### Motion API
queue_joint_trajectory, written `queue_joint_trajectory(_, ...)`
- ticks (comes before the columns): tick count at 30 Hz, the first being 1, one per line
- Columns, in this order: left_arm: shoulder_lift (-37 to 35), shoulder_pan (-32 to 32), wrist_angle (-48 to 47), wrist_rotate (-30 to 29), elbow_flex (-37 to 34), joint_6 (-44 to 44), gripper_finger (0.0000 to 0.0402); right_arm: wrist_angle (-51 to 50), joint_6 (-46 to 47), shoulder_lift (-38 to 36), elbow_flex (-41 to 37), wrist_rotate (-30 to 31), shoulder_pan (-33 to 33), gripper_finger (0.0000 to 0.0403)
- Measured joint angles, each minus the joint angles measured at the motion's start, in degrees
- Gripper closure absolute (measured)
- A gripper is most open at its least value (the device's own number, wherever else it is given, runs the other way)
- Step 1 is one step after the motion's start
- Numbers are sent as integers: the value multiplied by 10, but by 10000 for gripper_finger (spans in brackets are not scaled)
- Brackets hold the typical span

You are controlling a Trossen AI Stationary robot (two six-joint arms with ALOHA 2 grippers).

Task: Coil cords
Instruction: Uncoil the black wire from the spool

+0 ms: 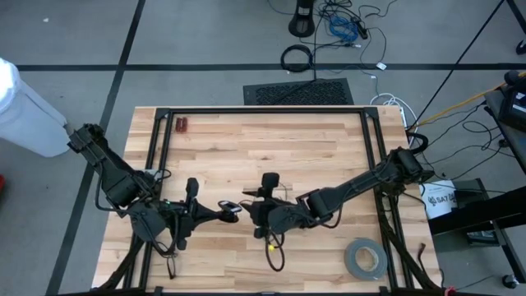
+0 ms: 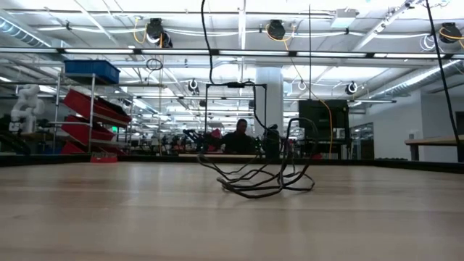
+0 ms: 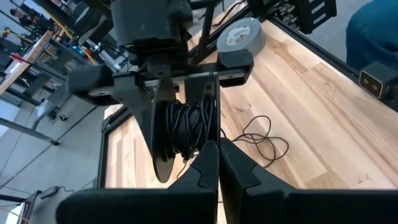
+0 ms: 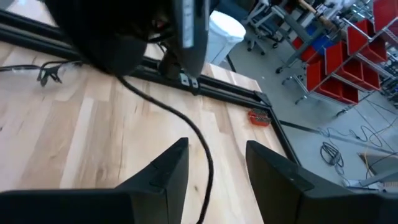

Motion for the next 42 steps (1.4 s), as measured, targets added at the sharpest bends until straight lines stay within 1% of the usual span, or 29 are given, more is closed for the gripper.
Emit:
queue_joint_trajectory(4,0,0,1,0,0,1,401,-2,-10,0,0,-11,-10,264)
queue_joint_trajectory(7,0,0,0,0,0,1,401,-2,-9,0,0,-37,-16,284)
queue_joint_trajectory(10,0,0,0,0,0,1,402,-1,-10,0,0,-37,-15,321)
queue_joint_trajectory(14,0,0,0,0,0,1,402,-5,-12,0,0,-43,-11,387)
queue_joint_trajectory(15,0,0,0,0,0,1,401,-8,-13,0,0,-47,-10,394)
queue_joint_trajectory(23,0,0,-18,-5,0,-1,401,-30,-16,-16,0,-49,27,402)
queue_joint_trajectory(34,0,0,-18,-14,0,-1,402,-36,-8,-85,0,-47,80,403)
queue_joint_trajectory(37,0,0,-18,-14,0,-1,401,-7,-29,-97,0,-46,88,403)
queue_joint_trajectory(40,0,0,-17,-12,0,-11,402,43,-74,-101,0,-45,92,403)
queue_joint_trajectory(42,0,0,-17,3,0,-14,402,79,-115,-101,0,-45,89,403)
